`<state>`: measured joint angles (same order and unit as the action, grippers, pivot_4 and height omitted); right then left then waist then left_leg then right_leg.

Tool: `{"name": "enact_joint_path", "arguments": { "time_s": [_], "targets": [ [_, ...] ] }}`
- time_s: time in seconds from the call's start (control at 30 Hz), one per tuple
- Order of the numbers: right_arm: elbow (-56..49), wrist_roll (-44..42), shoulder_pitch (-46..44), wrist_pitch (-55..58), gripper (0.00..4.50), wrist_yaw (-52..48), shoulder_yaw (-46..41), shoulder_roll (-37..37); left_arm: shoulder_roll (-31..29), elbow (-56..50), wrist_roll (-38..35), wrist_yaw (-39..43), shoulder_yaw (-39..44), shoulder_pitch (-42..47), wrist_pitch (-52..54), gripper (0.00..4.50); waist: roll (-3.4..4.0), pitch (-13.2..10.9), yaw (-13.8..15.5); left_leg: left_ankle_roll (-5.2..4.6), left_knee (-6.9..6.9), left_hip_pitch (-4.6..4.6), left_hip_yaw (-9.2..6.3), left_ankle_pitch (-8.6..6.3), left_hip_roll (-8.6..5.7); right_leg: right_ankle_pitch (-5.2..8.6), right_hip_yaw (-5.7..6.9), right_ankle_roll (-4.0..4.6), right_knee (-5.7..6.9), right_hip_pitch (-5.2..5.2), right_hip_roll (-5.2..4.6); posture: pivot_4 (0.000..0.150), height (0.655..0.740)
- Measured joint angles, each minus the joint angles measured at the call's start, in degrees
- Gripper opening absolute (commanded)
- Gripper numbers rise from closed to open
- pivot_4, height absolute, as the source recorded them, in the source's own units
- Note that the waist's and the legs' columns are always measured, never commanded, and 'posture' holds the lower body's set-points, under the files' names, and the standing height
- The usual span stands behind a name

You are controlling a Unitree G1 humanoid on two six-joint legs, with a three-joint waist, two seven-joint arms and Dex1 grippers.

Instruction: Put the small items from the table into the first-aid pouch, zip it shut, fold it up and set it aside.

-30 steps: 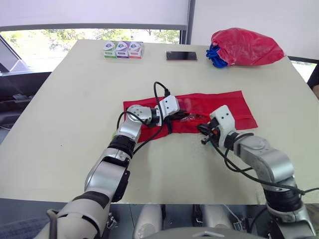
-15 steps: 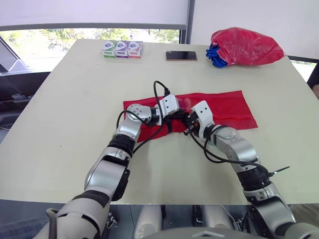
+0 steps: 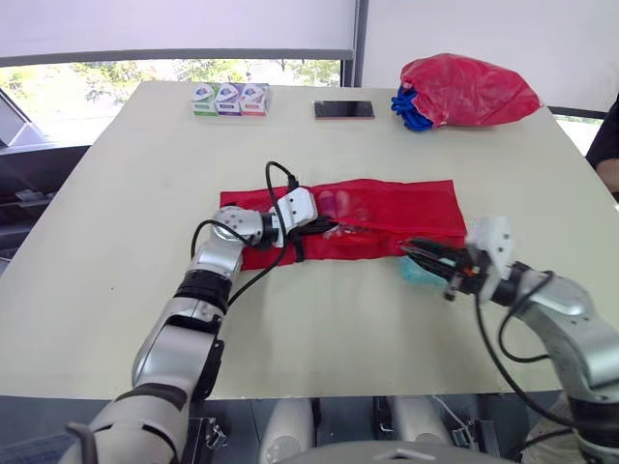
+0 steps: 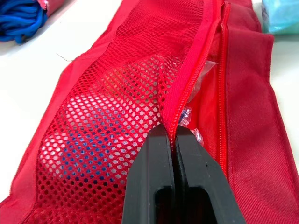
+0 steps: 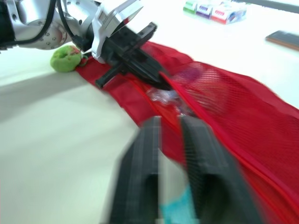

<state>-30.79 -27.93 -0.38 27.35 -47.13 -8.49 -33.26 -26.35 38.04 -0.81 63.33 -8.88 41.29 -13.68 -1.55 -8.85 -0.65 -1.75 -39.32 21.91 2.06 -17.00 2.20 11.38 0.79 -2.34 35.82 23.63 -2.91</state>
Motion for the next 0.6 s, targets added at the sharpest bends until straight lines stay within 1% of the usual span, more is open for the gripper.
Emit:
{"name": "enact_joint_path", "arguments": {
  "time_s": [0.03, 0.07, 0.1, 0.13, 0.17, 0.33, 0.47, 0.53, 0.6],
  "targets": [
    [-0.07, -1.2, 2.63, -0.46, 2.84, -1.21, -4.0, -1.73, -1.36, -1.51, -0.62, 0.0, 0.59, -1.61, 0.69, 0.0, -0.01, 0.01, -0.11, 0.0, 0.01, -0.07, 0.1, 0.0, 0.0, 0.0, -0.13, -0.01, 0.0, -0.01, 0.0, 0.15, 0.74],
    [-0.03, -1.68, 3.79, -0.69, 3.16, -1.71, -6.18, -2.52, -1.94, -2.07, -0.82, -0.01, 0.99, -2.3, 0.94, 0.0, -0.01, 0.0, -0.15, 0.0, 0.01, -0.1, 0.15, 0.0, 0.01, 0.0, -0.18, -0.01, -0.01, -0.01, 0.0, 0.15, 0.74],
    [-0.01, -2.68, 5.44, -1.45, 3.78, -2.79, -9.0, -3.56, -2.75, -3.55, -1.22, -0.04, 1.47, -3.32, 1.77, 0.0, -0.01, 0.01, -0.18, -0.01, 0.01, -0.16, 0.25, 0.0, 0.02, 0.02, -0.26, -0.05, 0.0, -0.01, 0.01, 0.15, 0.74],
    [0.02, -3.38, 6.86, -1.84, 4.17, -3.87, -10.92, -4.47, -3.34, -4.12, -1.54, -0.04, 1.6, -3.71, 2.39, 0.0, -0.01, 0.01, -0.15, -0.01, 0.01, -0.18, 0.25, 0.0, 0.02, 0.06, -0.26, -0.11, 0.01, -0.02, 0.01, 0.15, 0.74],
    [0.2, -4.33, 8.78, -2.43, 4.35, -5.43, -13.35, -5.61, -4.29, -4.89, -1.73, -0.06, 1.75, -4.33, 3.11, 0.0, -0.01, 0.01, -0.11, 0.0, 0.02, -0.19, 0.27, 0.0, 0.03, 0.06, -0.26, -0.11, 0.01, -0.01, 0.02, 0.15, 0.74],
    [1.78, -9.14, 13.57, -3.8, 4.35, -10.18, -22.37, -7.19, -8.19, -5.87, -2.53, -0.41, 2.85, -5.55, 4.79, 0.0, -0.01, 0.01, -0.19, 0.0, 0.1, -0.26, 0.42, -0.01, 0.1, 0.05, -0.35, -0.09, 0.02, 0.0, 0.09, 0.15, 0.74],
    [1.86, -12.19, 14.15, -3.95, 4.35, -11.68, -24.28, -7.33, -10.74, -4.71, -2.56, -0.6, 3.52, -5.45, 4.61, 0.0, -0.01, 0.01, -0.16, -0.01, 0.1, -0.26, 0.51, -0.01, 0.1, 0.07, -0.36, -0.09, 0.01, 0.01, 0.09, 0.15, 0.74],
    [1.86, -13.61, 14.11, -3.95, 4.35, -12.42, -24.28, -7.35, -11.79, -2.32, -2.01, -0.57, 3.64, -4.56, 3.2, 0.0, -0.01, 0.01, -0.01, 0.0, 0.1, -0.25, 0.57, -0.01, 0.1, 0.07, -0.35, -0.08, 0.01, 0.01, 0.09, 0.15, 0.74],
    [1.86, -14.02, 13.86, -4.02, 4.5, -12.59, -24.21, -7.35, -12.08, -0.66, -1.55, -0.53, 3.64, -3.49, 2.7, 0.61, -0.01, 0.01, 0.04, 0.0, 0.1, -0.23, 0.63, -0.01, 0.09, 0.08, -0.35, -0.07, 0.01, 0.01, 0.08, 0.15, 0.74]
  ]
}}
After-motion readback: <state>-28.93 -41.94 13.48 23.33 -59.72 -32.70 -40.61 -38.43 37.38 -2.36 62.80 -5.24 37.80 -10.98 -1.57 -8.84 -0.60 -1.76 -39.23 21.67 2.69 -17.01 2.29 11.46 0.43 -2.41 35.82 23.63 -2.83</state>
